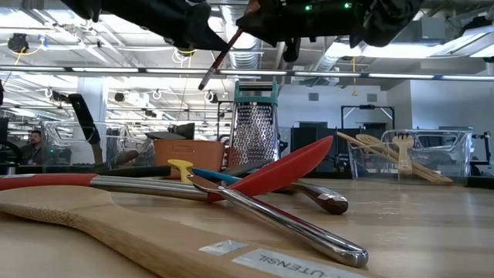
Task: Pick & Place Kitchen Items
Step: Put the left dark brown wooden spoon into the right transparent bin
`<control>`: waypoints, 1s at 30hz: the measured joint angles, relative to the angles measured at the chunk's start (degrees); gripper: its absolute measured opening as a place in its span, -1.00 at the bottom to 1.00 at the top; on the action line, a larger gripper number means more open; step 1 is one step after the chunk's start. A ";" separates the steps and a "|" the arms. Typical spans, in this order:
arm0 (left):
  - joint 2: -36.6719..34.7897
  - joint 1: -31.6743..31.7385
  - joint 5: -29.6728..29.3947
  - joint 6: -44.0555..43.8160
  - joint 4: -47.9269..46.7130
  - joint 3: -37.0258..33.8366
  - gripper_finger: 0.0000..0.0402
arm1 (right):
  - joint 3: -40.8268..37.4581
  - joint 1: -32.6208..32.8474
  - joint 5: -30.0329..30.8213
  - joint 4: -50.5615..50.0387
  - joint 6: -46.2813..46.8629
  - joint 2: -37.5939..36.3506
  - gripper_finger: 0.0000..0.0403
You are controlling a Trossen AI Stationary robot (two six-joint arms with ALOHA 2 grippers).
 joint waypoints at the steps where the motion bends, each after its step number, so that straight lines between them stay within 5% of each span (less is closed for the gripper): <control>1: -0.32 0.00 -0.20 0.00 -0.03 0.00 -0.86 | -0.01 -0.10 -0.06 -0.94 -0.16 -0.49 -0.90; 12: -2.91 0.02 -0.54 -2.80 -1.05 0.00 -0.70 | -1.81 -1.42 -1.07 -10.29 -0.19 -6.51 -0.90; 21: -2.89 0.04 -0.81 -2.80 -3.07 -2.29 -0.45 | -11.61 -3.84 -0.48 -20.59 4.21 -22.85 -0.90; 30: -2.89 0.04 -0.77 -3.21 -2.65 -3.89 -0.47 | -15.63 -4.67 12.08 -44.77 10.52 -41.73 -0.90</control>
